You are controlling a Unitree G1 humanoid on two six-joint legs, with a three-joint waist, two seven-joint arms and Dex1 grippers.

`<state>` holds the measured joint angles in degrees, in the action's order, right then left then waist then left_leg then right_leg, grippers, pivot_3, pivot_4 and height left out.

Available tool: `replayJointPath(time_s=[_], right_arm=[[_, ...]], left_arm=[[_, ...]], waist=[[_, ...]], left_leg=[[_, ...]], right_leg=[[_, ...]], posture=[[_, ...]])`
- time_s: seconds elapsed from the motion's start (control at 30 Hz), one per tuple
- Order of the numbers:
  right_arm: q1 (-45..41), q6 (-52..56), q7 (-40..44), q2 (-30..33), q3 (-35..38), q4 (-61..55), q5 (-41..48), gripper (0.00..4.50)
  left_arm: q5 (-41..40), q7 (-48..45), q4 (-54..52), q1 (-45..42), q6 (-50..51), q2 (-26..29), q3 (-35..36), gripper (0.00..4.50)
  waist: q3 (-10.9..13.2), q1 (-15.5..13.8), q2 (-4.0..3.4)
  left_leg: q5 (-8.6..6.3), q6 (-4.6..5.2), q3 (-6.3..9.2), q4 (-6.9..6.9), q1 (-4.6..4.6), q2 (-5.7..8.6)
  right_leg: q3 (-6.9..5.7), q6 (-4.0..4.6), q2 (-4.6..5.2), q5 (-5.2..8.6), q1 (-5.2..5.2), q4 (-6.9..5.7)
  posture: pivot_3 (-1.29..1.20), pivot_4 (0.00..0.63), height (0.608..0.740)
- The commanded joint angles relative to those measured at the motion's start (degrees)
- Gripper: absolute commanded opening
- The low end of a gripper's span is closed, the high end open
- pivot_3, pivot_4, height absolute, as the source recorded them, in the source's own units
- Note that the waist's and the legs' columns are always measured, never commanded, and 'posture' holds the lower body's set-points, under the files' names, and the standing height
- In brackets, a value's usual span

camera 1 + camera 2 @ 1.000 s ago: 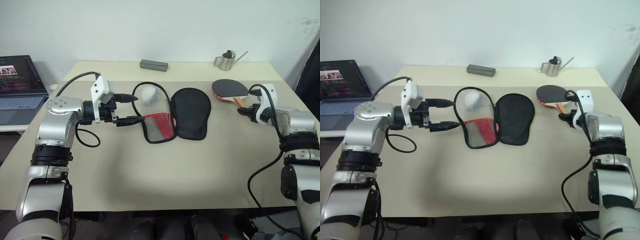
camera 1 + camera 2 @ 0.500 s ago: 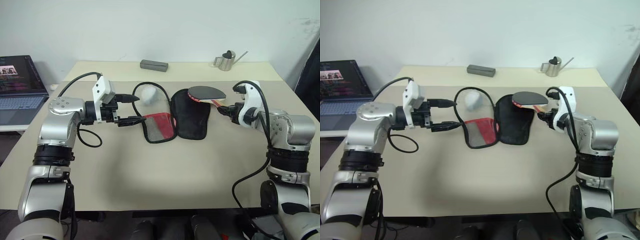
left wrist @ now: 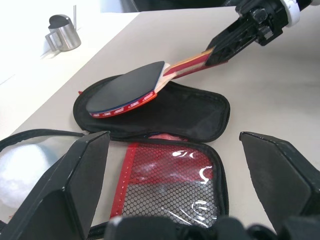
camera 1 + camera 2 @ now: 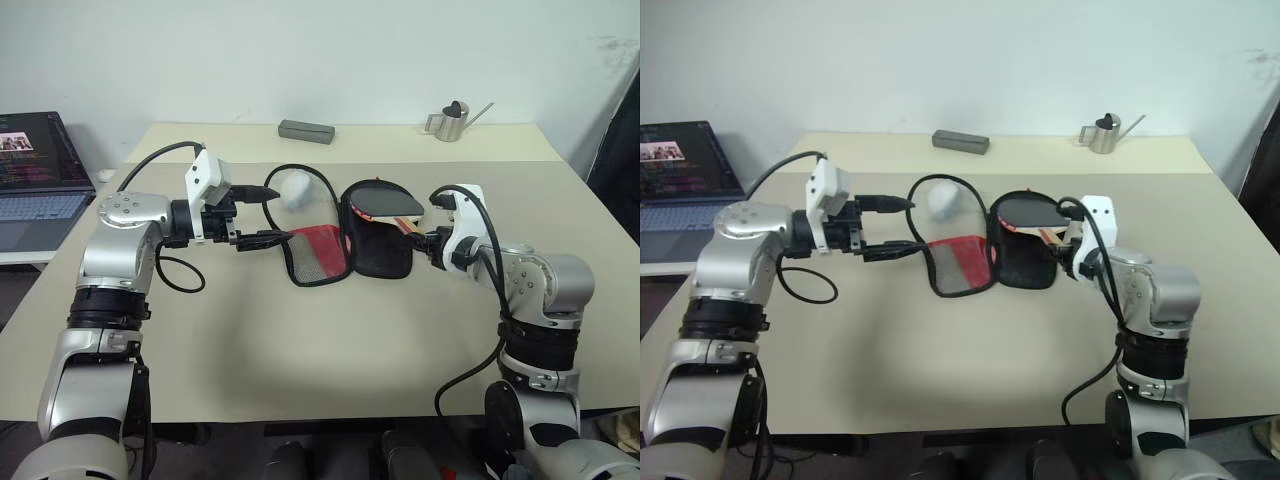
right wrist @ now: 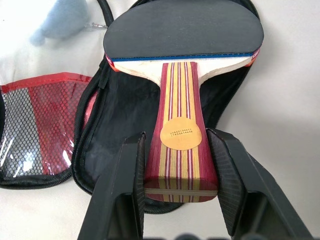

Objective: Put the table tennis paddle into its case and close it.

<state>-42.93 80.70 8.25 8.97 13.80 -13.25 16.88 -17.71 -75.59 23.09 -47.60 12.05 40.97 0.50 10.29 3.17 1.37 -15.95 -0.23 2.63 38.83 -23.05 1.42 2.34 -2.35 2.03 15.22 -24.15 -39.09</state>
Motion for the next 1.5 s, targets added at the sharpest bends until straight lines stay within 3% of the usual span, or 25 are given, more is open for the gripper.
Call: replayJointPath(time_s=[0.03, 0.23, 0.6, 0.9, 1.07, 1.17, 1.3, 1.5], right_arm=[[-1.8, -2.0, -1.4, -2.1, -1.5, -1.9, 0.1, 1.52], [-1.8, -2.8, -2.9, -4.4, -4.4, -1.8, -0.3, 1.52], [0.4, -6.1, -2.8, -1.7, -9.4, -1.6, -2.2, 1.52], [1.9, -4.4, -0.7, -1.3, -11.3, -5.9, -0.3, 4.32], [2.3, -4.4, 1.4, -0.6, -10.9, -9.0, 1.4, 4.32], [2.4, -4.6, 5.2, 2.5, -10.0, -9.4, 3.4, 4.32], [3.8, -8.3, 17.1, 13.3, -11.1, -9.0, 8.1, 4.32], [6.0, -16.0, 25.6, 23.1, -13.5, -5.2, 8.1, 4.32]], left_arm=[[-0.6, 0.2, -0.7, -1.4, -0.7, 0.2, 1.2, 4.50], [-0.6, 0.3, -1.0, -1.2, -0.7, 0.2, 1.2, 4.50], [-0.6, 0.4, -1.1, -1.0, -0.7, 0.1, 1.3, 4.50], [-0.5, 0.3, -0.7, -1.5, -1.0, -0.2, 1.1, 4.50], [-0.5, 0.2, -0.7, -1.5, -1.1, 0.0, 1.2, 4.50], [-0.5, 0.1, -0.6, -1.6, -1.0, 0.1, 1.2, 4.50], [-0.6, -0.2, -0.4, -1.8, -1.0, 0.5, 1.5, 4.50], [-0.9, -0.3, -0.4, -1.7, -0.9, 0.8, 1.7, 4.50]], waist=[[0.0, 0.1, 0.00], [0.0, 0.1, 0.00], [0.0, 0.1, 0.00], [0.0, 0.1, 0.00], [0.0, 0.0, 0.00], [0.0, 0.0, 0.00], [0.0, -0.1, 0.00], [0.0, -0.1, 0.01]], left_leg=[[0.00, 0.00, 0.00, 0.00, 0.00, 0.00], [0.00, 0.00, 0.00, -0.01, 0.00, 0.00], [0.00, 0.00, 0.01, -0.01, 0.00, 0.00], [0.00, 0.00, 0.02, -0.01, 0.00, 0.00], [0.00, 0.00, 0.04, -0.01, 0.01, 0.00], [0.00, 0.00, 0.05, 0.00, 0.00, 0.01], [-0.01, 0.01, 0.06, 0.00, 0.00, 0.01], [-0.01, 0.03, 0.05, 0.00, 0.03, -0.01]], right_leg=[[0.00, 0.00, 0.00, 0.00, 0.00, 0.00], [0.00, 0.00, -0.01, 0.00, -0.01, 0.00], [-0.01, 0.00, -0.01, 0.00, 0.00, 0.01], [-0.01, 0.00, -0.01, 0.00, 0.00, 0.01], [-0.02, 0.00, -0.01, 0.00, 0.00, 0.01], [-0.04, 0.00, -0.01, 0.00, 0.03, 0.03], [-0.07, 0.00, -0.01, 0.01, 0.05, 0.08], [-0.05, 0.00, -0.04, 0.02, 0.08, 0.08]], posture=[[0.00, 0.150, 0.740], [0.00, 0.150, 0.740], [0.00, 0.150, 0.740], [0.00, 0.150, 0.740], [0.00, 0.150, 0.740], [0.00, 0.150, 0.740], [0.00, 0.150, 0.740], [0.00, 0.150, 0.740]])
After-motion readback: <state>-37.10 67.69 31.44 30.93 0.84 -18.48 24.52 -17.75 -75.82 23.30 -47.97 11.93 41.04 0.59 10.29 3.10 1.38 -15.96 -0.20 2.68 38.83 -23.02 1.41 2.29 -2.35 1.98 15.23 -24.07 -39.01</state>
